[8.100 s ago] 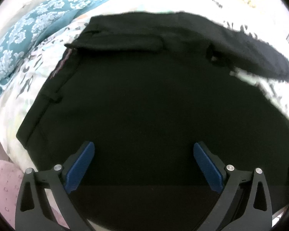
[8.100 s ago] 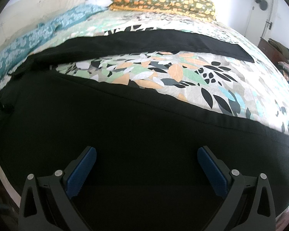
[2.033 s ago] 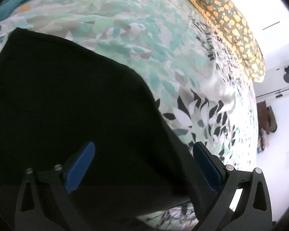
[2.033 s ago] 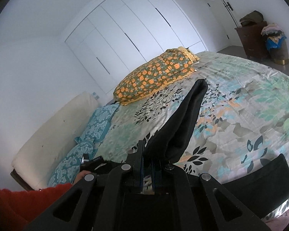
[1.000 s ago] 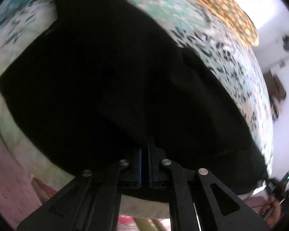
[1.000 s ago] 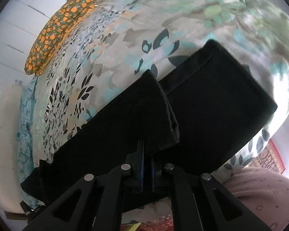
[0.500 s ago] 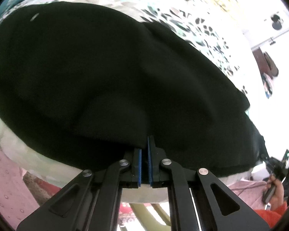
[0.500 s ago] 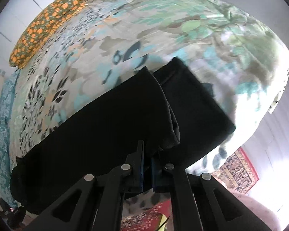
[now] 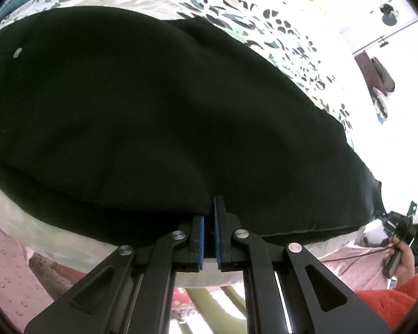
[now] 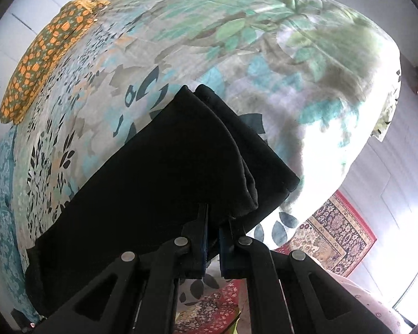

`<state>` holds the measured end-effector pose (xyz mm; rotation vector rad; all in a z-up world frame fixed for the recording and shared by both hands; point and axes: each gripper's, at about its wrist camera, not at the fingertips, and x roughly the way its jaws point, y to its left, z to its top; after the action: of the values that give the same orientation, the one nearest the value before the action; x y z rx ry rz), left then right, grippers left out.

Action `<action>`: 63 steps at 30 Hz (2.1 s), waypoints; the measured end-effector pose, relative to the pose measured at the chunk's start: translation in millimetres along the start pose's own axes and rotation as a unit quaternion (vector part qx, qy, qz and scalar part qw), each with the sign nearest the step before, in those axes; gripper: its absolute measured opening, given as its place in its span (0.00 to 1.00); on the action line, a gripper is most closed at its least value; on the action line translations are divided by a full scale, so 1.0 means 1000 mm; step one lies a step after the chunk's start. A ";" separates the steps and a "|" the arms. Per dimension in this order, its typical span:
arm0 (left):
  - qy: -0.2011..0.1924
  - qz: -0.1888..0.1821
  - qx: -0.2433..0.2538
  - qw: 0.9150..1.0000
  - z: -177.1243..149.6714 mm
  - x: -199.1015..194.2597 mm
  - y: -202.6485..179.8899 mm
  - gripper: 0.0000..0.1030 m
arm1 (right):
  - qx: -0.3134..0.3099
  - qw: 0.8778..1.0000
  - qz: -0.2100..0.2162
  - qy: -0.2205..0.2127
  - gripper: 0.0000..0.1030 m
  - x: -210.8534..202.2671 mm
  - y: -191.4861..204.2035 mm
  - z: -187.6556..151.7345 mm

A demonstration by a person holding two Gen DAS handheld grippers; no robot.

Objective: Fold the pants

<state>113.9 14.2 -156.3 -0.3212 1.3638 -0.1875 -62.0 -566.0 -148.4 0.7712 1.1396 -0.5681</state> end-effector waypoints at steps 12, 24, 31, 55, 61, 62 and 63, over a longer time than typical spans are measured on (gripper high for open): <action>0.013 0.001 0.018 1.000 -0.003 0.005 -0.005 0.05 | 0.012 1.000 -0.028 -0.003 0.06 0.000 -0.002 -0.002; 0.021 -0.005 0.014 1.000 -0.013 0.001 -0.003 0.05 | 0.023 0.999 -0.041 -0.006 0.06 0.002 -0.002 -0.001; 0.028 -0.001 0.016 0.999 -0.017 0.003 -0.001 0.05 | 0.027 0.999 -0.044 -0.008 0.07 0.001 -0.001 -0.002; 0.028 0.003 0.024 0.999 -0.019 0.002 -0.003 0.05 | 0.041 0.997 -0.058 -0.027 0.07 -0.009 -0.003 -0.005; 0.033 0.001 0.026 0.999 -0.018 0.005 -0.002 0.05 | 0.044 0.997 -0.063 -0.025 0.07 -0.007 -0.005 -0.005; 0.033 0.004 0.030 0.999 -0.018 0.005 -0.003 0.05 | 0.039 0.997 -0.068 -0.026 0.07 -0.008 -0.003 -0.006; 0.033 0.007 0.034 0.999 -0.018 0.006 -0.005 0.05 | 0.035 0.996 -0.071 -0.028 0.07 -0.008 -0.001 -0.006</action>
<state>98.0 5.8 -163.2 -0.2505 1.4218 -0.2339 -69.0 -561.7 -142.4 0.7348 1.1338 -0.7474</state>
